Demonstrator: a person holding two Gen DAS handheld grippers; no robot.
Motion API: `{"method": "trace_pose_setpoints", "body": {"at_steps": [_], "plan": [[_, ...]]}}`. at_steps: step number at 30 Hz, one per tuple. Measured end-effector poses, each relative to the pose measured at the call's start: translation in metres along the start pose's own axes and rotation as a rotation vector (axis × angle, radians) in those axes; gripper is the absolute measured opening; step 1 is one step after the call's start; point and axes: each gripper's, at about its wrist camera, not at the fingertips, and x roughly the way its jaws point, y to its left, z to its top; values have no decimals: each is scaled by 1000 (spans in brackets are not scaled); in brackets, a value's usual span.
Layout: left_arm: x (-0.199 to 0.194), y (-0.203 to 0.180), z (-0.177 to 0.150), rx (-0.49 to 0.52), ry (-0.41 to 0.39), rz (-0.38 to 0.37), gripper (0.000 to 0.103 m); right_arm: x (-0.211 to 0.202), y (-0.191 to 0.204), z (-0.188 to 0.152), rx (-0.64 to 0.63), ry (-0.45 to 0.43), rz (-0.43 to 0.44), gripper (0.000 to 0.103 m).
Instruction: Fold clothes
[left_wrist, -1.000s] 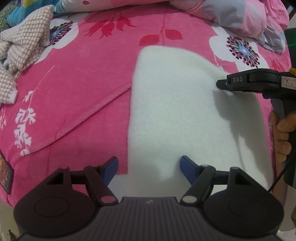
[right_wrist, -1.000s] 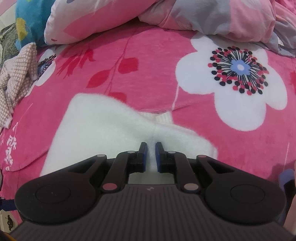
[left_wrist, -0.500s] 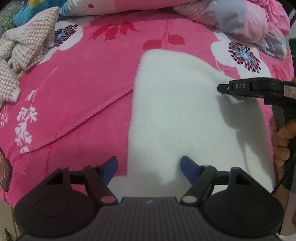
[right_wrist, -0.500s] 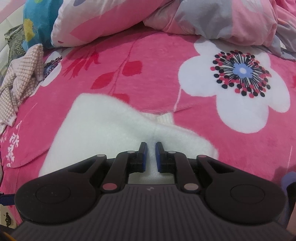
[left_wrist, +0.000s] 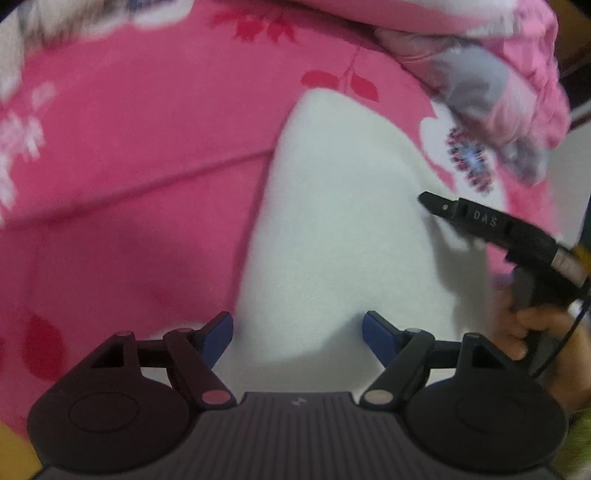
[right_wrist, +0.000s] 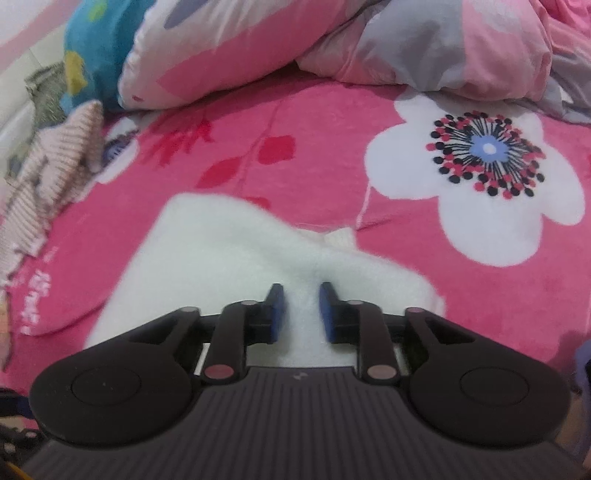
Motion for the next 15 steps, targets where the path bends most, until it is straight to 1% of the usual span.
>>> {"method": "trace_pose_setpoints", "body": {"at_steps": [1, 2, 3, 4, 5, 7, 8, 10, 12, 14, 15], "plan": [[-1, 7, -1, -4, 10, -41, 78, -7, -2, 1, 24, -9, 12, 27], [-1, 15, -2, -8, 21, -83, 78, -19, -7, 0, 61, -35, 15, 37], [-2, 21, -2, -8, 34, -117, 78, -34, -13, -3, 109, -73, 6, 54], [-1, 26, -2, -6, 50, -150, 78, -48, -19, -6, 157, -105, -8, 62], [0, 31, -2, -5, 67, -183, 78, -59, -27, -11, 206, -113, -29, 64], [3, 41, -2, -2, 100, -249, 79, -73, -44, -22, 306, -81, -66, 66], [5, 45, 0, -1, 114, -277, 80, -76, -52, -30, 356, -48, -69, 66], [11, 51, 7, -2, 151, -333, 83, -78, -61, -43, 415, 9, -36, 66], [19, 57, 14, -5, 192, -378, 84, -75, -56, -49, 393, 59, -26, 68], [30, 59, 20, -1, 239, -396, 84, -66, -48, -52, 358, 108, -47, 72], [36, 59, 23, 9, 265, -397, 83, -62, -46, -53, 360, 119, -53, 77]]}}
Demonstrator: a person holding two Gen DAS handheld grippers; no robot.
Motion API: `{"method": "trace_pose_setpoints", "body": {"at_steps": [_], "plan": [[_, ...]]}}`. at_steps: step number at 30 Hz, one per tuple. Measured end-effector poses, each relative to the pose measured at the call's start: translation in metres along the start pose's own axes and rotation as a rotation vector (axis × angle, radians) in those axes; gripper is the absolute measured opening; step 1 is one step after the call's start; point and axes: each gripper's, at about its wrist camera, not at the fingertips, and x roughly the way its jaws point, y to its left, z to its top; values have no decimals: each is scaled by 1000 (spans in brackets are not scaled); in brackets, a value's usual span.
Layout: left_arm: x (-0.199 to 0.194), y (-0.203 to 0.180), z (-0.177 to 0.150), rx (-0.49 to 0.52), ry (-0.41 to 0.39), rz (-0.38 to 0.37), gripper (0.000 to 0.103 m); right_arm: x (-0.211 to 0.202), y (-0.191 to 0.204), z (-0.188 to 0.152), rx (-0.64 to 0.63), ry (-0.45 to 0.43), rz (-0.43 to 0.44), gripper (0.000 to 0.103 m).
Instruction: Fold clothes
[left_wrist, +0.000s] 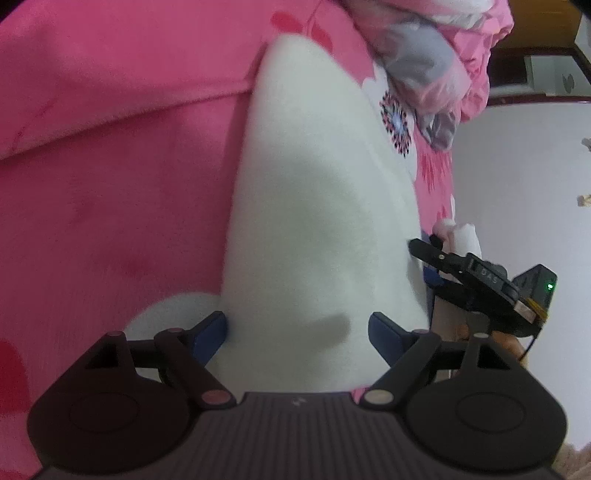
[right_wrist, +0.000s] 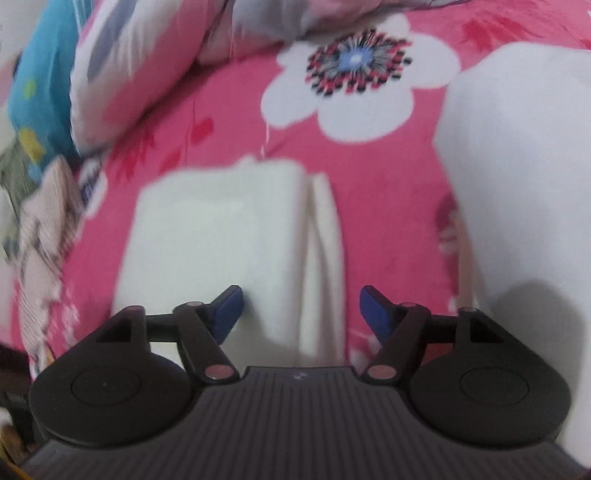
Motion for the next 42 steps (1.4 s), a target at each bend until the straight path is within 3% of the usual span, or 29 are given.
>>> {"method": "trace_pose_setpoints", "body": {"at_steps": [5, 8, 11, 14, 18, 21, 24, 27, 35, 39, 42], "plan": [[29, 0, 11, 43, 101, -24, 88, 27, -18, 2, 178, 46, 65, 92], [37, -3, 11, 66, 124, -40, 89, 37, -36, -5, 321, 86, 178, 97], [37, -6, 11, 112, 147, -67, 88, 38, -35, -18, 368, 148, 298, 96], [31, -9, 15, 132, 180, -124, 85, 35, -12, -23, 274, 146, 264, 95], [10, -17, 19, 200, 220, -151, 85, 33, 21, -27, 277, 147, 250, 96], [-14, -12, 24, 262, 243, -90, 85, 33, 44, -39, 313, 169, 267, 96], [-30, 7, 37, 240, 252, 13, 84, 37, 65, -59, 318, 214, 271, 96], [-35, 16, 43, 207, 271, 84, 82, 35, 76, -76, 285, 204, 182, 95], [-27, -10, 33, 201, 242, 247, 83, -25, 51, -84, 416, -85, 11, 95], [-19, -22, 23, 238, 255, 369, 85, -25, 51, -78, 365, -172, -31, 94], [-8, -31, 19, 227, 267, 442, 86, -23, 62, -71, 254, -238, -58, 85]]}}
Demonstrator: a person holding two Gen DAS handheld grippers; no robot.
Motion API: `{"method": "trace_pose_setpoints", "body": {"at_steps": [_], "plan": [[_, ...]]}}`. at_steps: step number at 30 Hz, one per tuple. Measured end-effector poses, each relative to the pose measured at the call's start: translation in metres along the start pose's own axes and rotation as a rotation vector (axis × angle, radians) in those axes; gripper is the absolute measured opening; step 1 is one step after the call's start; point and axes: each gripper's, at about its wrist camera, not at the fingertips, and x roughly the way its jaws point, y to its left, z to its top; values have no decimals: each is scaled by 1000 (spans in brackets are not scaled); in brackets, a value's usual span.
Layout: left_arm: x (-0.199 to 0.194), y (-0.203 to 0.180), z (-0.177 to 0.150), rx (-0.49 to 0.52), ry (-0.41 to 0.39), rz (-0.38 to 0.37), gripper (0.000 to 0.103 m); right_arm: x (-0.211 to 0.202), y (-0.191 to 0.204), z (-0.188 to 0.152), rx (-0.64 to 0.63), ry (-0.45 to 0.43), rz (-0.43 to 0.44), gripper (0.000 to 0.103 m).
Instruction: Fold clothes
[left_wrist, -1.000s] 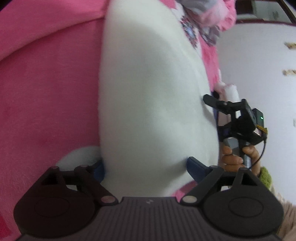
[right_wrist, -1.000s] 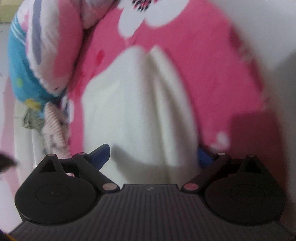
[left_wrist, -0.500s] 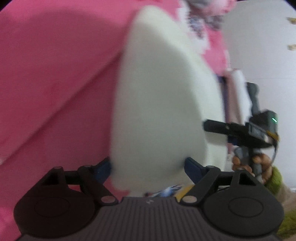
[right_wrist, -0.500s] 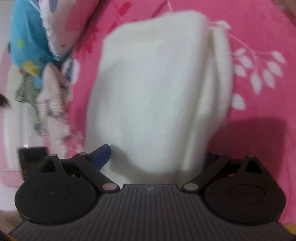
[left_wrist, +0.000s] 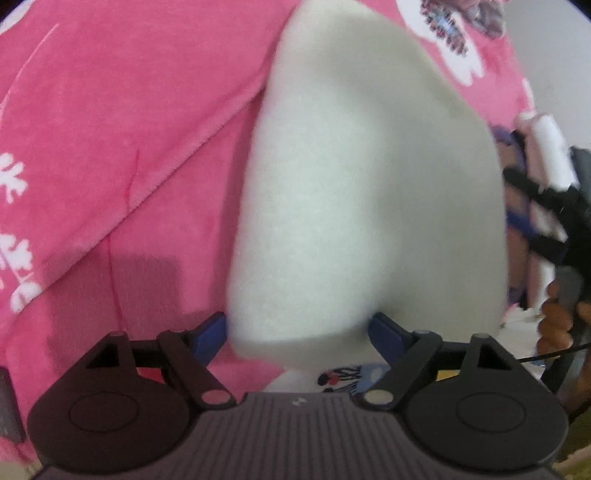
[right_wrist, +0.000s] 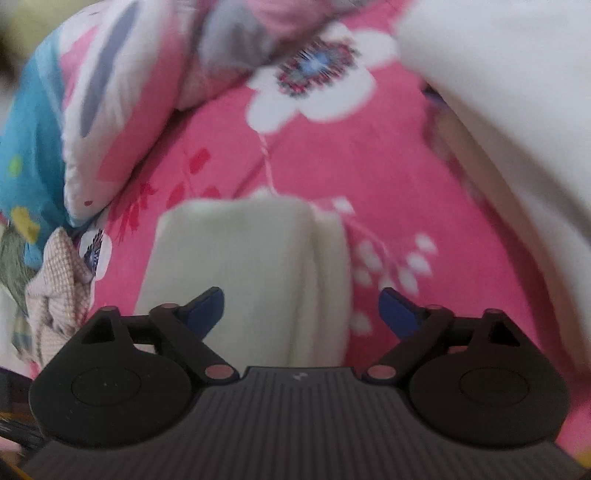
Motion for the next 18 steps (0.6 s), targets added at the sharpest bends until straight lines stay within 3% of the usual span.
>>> {"method": "trace_pose_setpoints", "body": {"at_steps": [1, 3, 8, 10, 11, 12, 18], "plan": [[3, -2, 0, -17, 7, 13, 86, 1, 2, 2, -26, -11, 5, 83], [10, -5, -1, -54, 23, 37, 86, 7, 1, 10, -60, -14, 15, 68], [21, -13, -2, -108, 44, 88, 88, 36, -9, 25, -18, 22, 50, 53], [25, -16, -1, -120, 51, 99, 88, 49, -21, 26, 29, 49, 102, 41], [27, -17, -1, -126, 54, 105, 88, 50, -24, 26, 32, 50, 134, 24], [28, -19, 0, -125, 56, 112, 88, 48, -23, 27, 16, 47, 158, 20], [28, -39, 6, -82, 71, 166, 86, 22, -19, 33, -41, -17, 238, 15]]}}
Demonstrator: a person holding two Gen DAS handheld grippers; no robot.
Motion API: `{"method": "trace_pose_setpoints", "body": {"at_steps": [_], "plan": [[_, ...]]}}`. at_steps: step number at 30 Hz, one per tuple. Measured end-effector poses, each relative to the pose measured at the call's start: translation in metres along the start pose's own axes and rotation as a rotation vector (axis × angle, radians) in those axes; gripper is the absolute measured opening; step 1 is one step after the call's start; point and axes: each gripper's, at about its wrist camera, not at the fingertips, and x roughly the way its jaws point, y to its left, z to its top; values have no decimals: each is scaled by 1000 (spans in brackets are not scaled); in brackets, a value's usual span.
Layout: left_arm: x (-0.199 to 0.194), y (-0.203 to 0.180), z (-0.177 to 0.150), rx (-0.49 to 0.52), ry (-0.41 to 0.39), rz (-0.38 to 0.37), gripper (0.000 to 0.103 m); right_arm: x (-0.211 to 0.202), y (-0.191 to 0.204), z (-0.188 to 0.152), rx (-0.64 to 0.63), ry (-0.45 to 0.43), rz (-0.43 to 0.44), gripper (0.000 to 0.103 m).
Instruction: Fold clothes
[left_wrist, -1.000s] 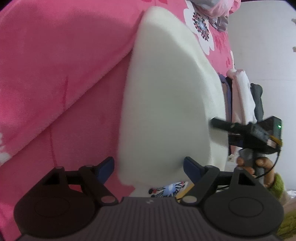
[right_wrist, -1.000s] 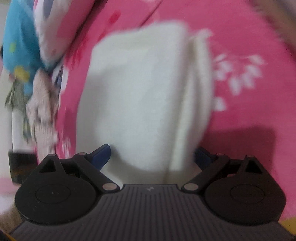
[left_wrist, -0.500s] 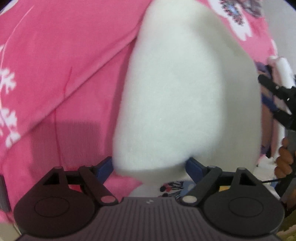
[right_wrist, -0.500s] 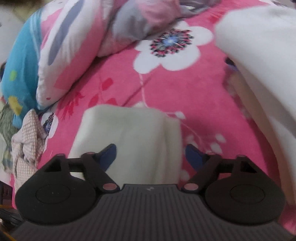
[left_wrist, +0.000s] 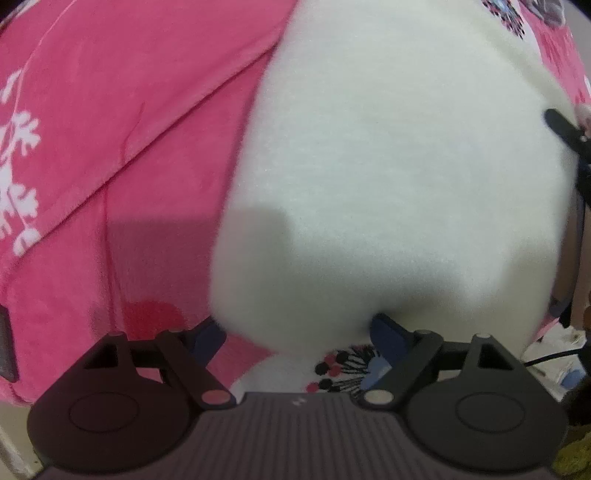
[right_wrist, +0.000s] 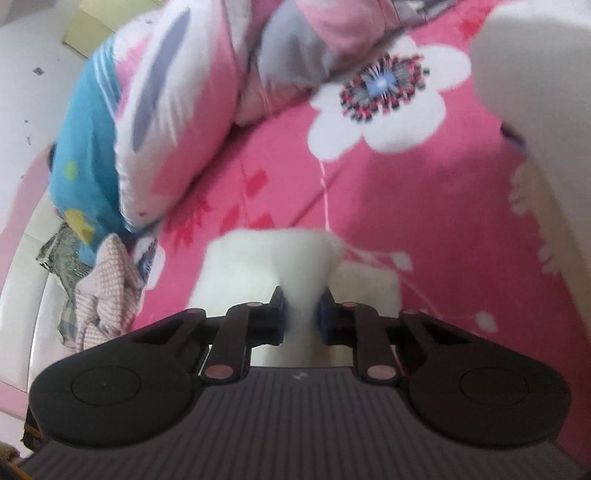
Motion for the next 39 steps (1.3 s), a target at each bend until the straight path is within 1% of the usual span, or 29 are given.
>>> {"method": "trace_pose_setpoints", "body": {"at_steps": [2, 4, 6, 8, 11, 14, 17, 18, 19, 21, 22, 25, 30, 32, 35, 37, 39], "plan": [[2, -4, 1, 15, 7, 14, 86, 2, -8, -4, -9, 11, -14, 15], [4, -5, 3, 11, 13, 8, 86, 13, -27, -9, 42, 29, -20, 15], [4, -6, 4, 7, 13, 8, 86, 15, -38, -9, 97, 24, 2, 15], [4, -6, 4, 13, 11, 8, 86, 5, -30, -7, 63, -9, 23, 15], [5, -7, 6, 31, 6, 2, 86, -1, -32, -14, 45, -29, 10, 14], [6, -9, 8, 47, -2, -4, 86, 14, -49, -21, 79, -23, 6, 14], [8, -9, 9, 58, -11, -8, 87, 22, -65, -21, 143, -19, 67, 17], [8, -8, 9, 61, -14, -9, 86, 19, -67, -19, 158, -11, 78, 21], [8, -7, 8, 63, -18, -10, 87, 14, -65, -18, 167, -6, 82, 24], [8, -6, 8, 66, -25, -15, 86, -1, -61, -17, 181, -12, 57, 36], [8, -6, 8, 68, -28, -17, 86, -11, -59, -18, 184, -23, 44, 38], [9, -4, 9, 76, -32, -26, 87, -41, -48, -29, 178, -25, 20, 39], [10, -2, 12, 99, -38, -49, 87, -73, -20, -74, 173, 74, 9, 40], [10, -1, 14, 113, -40, -57, 87, -79, -5, -97, 172, 123, -3, 40], [9, 2, 15, 132, -41, -67, 87, -80, 10, -124, 207, 162, -38, 47], [8, 4, 16, 145, -40, -72, 86, -76, 17, -136, 238, 180, -58, 50], [7, 5, 17, 156, -40, -77, 86, -71, 24, -142, 236, 199, -88, 51]]}}
